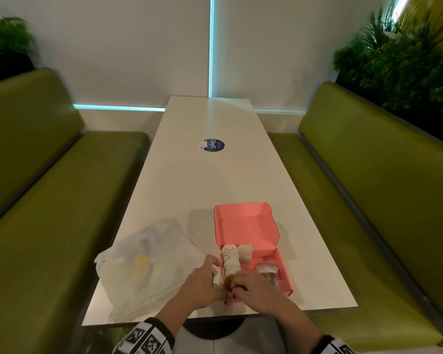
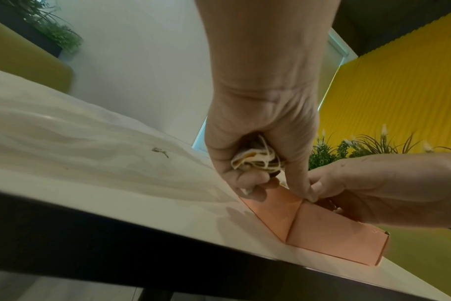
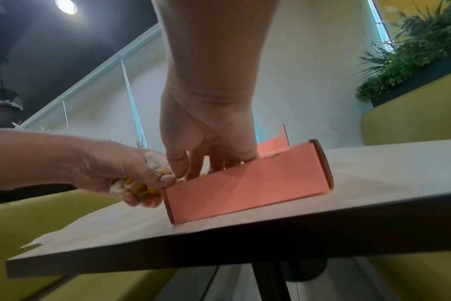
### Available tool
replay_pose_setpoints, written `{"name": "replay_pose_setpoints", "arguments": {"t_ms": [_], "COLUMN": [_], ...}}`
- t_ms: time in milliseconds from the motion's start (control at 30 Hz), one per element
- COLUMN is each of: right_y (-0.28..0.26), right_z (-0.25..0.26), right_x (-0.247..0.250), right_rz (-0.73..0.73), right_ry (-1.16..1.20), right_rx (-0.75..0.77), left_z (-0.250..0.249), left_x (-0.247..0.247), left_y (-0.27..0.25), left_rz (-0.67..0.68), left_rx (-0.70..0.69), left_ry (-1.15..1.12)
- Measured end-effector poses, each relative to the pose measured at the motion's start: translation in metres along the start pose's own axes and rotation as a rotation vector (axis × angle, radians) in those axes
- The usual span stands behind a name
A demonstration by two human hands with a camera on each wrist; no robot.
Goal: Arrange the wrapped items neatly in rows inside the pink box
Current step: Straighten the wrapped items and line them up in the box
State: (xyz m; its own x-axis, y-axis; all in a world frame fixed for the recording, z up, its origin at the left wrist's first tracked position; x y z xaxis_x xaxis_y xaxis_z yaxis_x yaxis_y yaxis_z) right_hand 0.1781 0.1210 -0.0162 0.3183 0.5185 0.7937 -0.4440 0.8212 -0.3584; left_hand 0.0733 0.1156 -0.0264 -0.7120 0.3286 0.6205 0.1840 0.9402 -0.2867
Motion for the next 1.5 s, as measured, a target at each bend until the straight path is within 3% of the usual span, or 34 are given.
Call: {"name": "replay_pose_setpoints", "arguments": {"t_ms": [167, 267, 333, 400, 500, 633, 733, 833, 933, 1133, 1300, 1433, 1500], "right_y": [-0.002, -0.001, -0.008, -0.011, -0.012, -0.019, -0.022, -0.021, -0.019, -0.017, -0.021, -0.023, -0.024], "right_z": [-0.007, -0.041, -0.064, -0.079, -0.081, -0.067, -0.05, -0.035, -0.023, -0.024, -0.018, -0.002, 0.004], "right_x": [0.011, 0.052, 0.072, 0.073, 0.068, 0.084, 0.096, 0.095, 0.091, 0.079, 0.08, 0.081, 0.084], "right_rz": [0.009, -0.29, -0.459, -0.445, -0.457, -0.592, -0.515, -0.346, -0.288, -0.202, -0.207, -0.156, -0.161], "right_ry": [0.047, 0.146, -0.039, -0.287, -0.414, -0.219, 0.174, 0.496, 0.591, 0.741, 0.639, 0.325, 0.289], "right_rx": [0.012, -0.136, -0.277, -0.398, -0.409, -0.328, -0.175, -0.133, -0.111, -0.097, -0.071, 0.013, 0.031], "left_z": [0.001, 0.001, 0.002, 0.0, -0.011, -0.027, -0.032, -0.038, -0.048, -0.048, -0.046, -0.048, -0.049], "left_x": [0.001, 0.002, 0.002, 0.003, 0.011, 0.032, 0.039, 0.035, 0.032, 0.042, 0.043, 0.031, 0.026], "left_y": [-0.001, -0.002, -0.002, -0.002, -0.003, -0.005, -0.002, 0.0, 0.001, 0.0, -0.004, -0.001, 0.0], "left_rz": [0.008, 0.005, 0.004, 0.0, -0.052, -0.234, -0.318, -0.29, -0.264, -0.366, -0.388, -0.202, -0.167], "left_rx": [0.008, 0.0, 0.004, -0.012, -0.086, -0.206, -0.251, -0.272, -0.297, -0.288, -0.294, -0.335, -0.351], "left_ry": [0.0, 0.014, 0.014, 0.015, -0.017, -0.076, -0.127, -0.224, -0.295, -0.369, -0.392, -0.383, -0.273]}}
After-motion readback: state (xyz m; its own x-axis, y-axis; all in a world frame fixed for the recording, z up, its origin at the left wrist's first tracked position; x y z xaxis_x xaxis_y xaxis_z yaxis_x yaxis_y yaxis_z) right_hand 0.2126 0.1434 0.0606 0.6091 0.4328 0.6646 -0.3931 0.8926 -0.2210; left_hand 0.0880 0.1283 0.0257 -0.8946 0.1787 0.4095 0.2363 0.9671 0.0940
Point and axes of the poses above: each hand's wrist, its own y-axis towards the middle knuckle, its own x-axis out of the back of the hand, z = x × y, the point moved 9 cm from there along y, towards the middle knuckle, and after that the axes turned 6 degrees about -x, right-handed, at the moved point
